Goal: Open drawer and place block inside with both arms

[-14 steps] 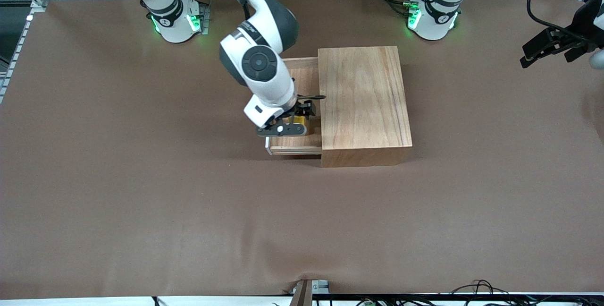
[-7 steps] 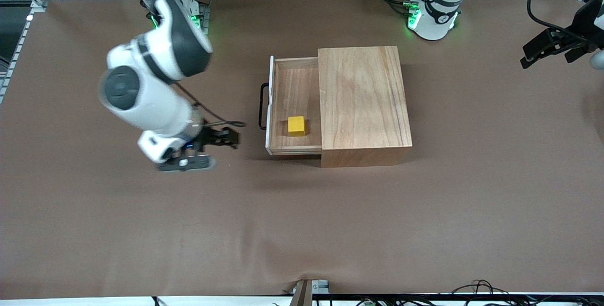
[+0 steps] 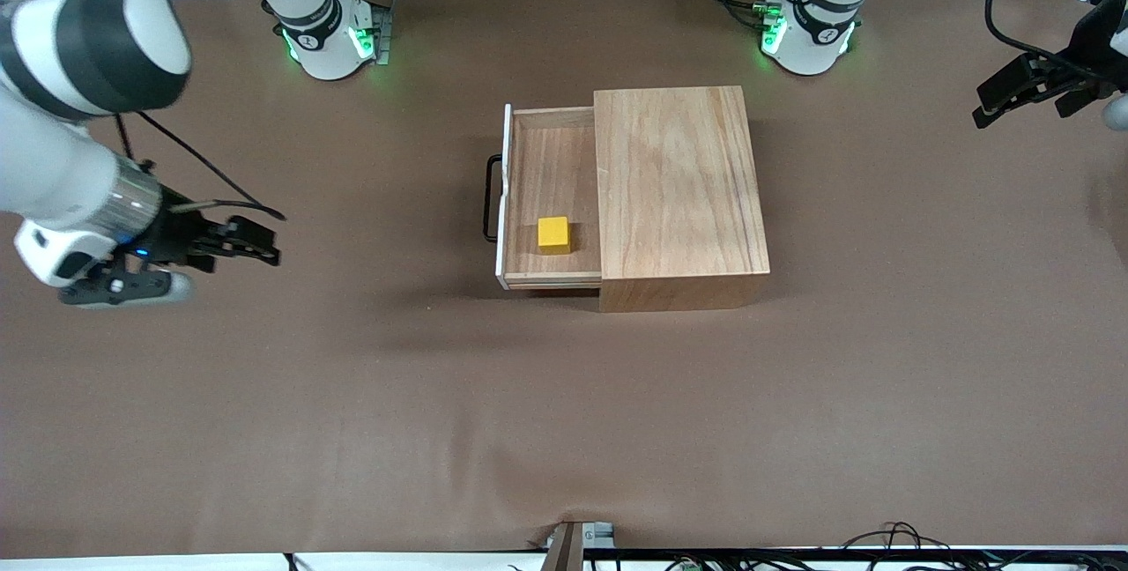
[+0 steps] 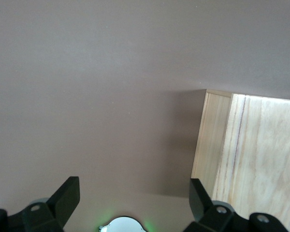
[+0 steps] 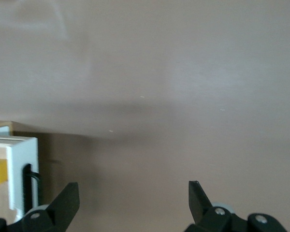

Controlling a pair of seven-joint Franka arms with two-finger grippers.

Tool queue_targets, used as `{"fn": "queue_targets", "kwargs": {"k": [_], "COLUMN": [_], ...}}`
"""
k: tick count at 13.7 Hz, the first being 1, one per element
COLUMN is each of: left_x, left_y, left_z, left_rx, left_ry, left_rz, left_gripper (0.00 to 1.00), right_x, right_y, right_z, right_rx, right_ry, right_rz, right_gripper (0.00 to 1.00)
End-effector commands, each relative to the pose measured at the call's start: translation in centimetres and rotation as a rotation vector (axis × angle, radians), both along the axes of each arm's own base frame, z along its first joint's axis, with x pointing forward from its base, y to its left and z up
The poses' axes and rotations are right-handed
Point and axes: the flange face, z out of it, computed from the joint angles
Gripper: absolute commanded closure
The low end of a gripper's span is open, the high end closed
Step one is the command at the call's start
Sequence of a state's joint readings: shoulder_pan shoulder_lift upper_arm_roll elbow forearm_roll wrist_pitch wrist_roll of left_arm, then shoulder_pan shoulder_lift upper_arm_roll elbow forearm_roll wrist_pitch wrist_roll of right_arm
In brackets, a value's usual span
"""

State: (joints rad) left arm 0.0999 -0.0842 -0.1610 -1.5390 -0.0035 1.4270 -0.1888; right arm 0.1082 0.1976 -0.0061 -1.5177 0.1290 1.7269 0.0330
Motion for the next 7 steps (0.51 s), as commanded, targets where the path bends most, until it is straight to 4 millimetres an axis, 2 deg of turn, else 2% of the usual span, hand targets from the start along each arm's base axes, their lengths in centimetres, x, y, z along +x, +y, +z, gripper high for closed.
{"fn": "queue_targets", "kwargs": {"k": [1,7], "left_x": [-0.7,-1.1], "left_y": [0.1,0.3], "left_z": [0.3,0.6], "left_rx": [0.000,0.001], "left_ry": [-0.013,-0.013], "left_rz": [-0.011,-0.008], "left_gripper": [0.00,0.00], "right_x": [-3.4,-8.1], "right_y": [-1.4,-2.8], "right_z": [3.3,8.5], "right_rx": [-0.091,-0.153], "right_ry": [0.002,0.035], "right_rz": [0.029,0.028], "right_gripper": [0.00,0.00]}}
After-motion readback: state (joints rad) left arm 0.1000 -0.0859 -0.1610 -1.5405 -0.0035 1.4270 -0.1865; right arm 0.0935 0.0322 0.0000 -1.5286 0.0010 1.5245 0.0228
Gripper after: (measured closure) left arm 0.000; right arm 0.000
